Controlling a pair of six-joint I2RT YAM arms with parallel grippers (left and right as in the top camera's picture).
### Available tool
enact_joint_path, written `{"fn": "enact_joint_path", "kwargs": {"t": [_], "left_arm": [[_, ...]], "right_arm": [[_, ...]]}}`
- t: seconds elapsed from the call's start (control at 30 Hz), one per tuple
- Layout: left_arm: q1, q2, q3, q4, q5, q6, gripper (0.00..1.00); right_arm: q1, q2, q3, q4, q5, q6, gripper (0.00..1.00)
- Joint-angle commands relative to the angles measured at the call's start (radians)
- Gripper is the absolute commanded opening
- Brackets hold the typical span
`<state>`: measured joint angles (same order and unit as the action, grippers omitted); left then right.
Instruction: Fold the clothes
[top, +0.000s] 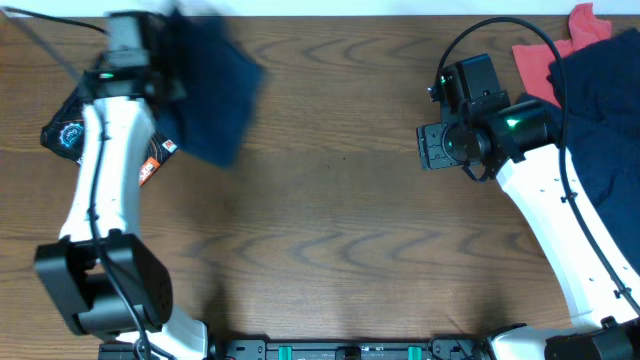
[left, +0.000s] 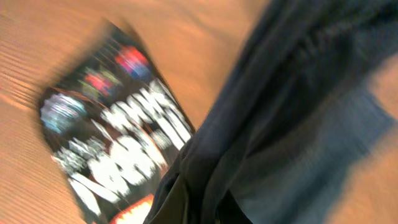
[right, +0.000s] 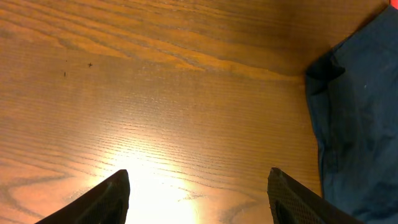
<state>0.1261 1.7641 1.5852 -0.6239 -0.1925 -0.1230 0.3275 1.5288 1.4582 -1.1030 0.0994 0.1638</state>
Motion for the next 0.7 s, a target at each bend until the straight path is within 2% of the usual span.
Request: {"fn": "enact_joint_path", "kwargs": {"t": [0.0,0.17,0.27,0.53,0.57,0.63,0.67], "left_arm": [[0.103,-0.001,0.021,0.031,-0.071,0.009,0.06],[0.233,0.047,0.018,0.043,-0.069,-0.047,0.07],[0.290,0.076,0.007,0.035,-0.019,-0.056,0.08],[0.365,0.109,-0.009,-0.034,-0.002,-0.101,0.08],[0.369,0.109,-0.009,-0.045,-0.002,-0.101,0.16],[0.372,0.108,-0.009,-0.069,-0.001,-0.101,0.83],[0.372,0.102,-0.009,-0.079,0.001,-0.102,0.98]], "right_arm": [[0.005,-0.012,0.015,-0.002,0.009,-0.008,0.69],[0.005,-0.012,0.015,-0.009,0.009,-0.008,0.69],[0.005,-0.012,0.015,-0.008,0.009,-0.008,0.69],[0.005,-0.012,0.015,-0.009,0.009,-0.008,0.69],[0.005,-0.012,0.015,-0.009,0.009,-0.008,0.69],[0.005,-0.012,0.015,-0.008,0.009,-0.008,0.69],[0.005,-0.012,0.015,-0.008,0.009,-0.008,0.70]]}}
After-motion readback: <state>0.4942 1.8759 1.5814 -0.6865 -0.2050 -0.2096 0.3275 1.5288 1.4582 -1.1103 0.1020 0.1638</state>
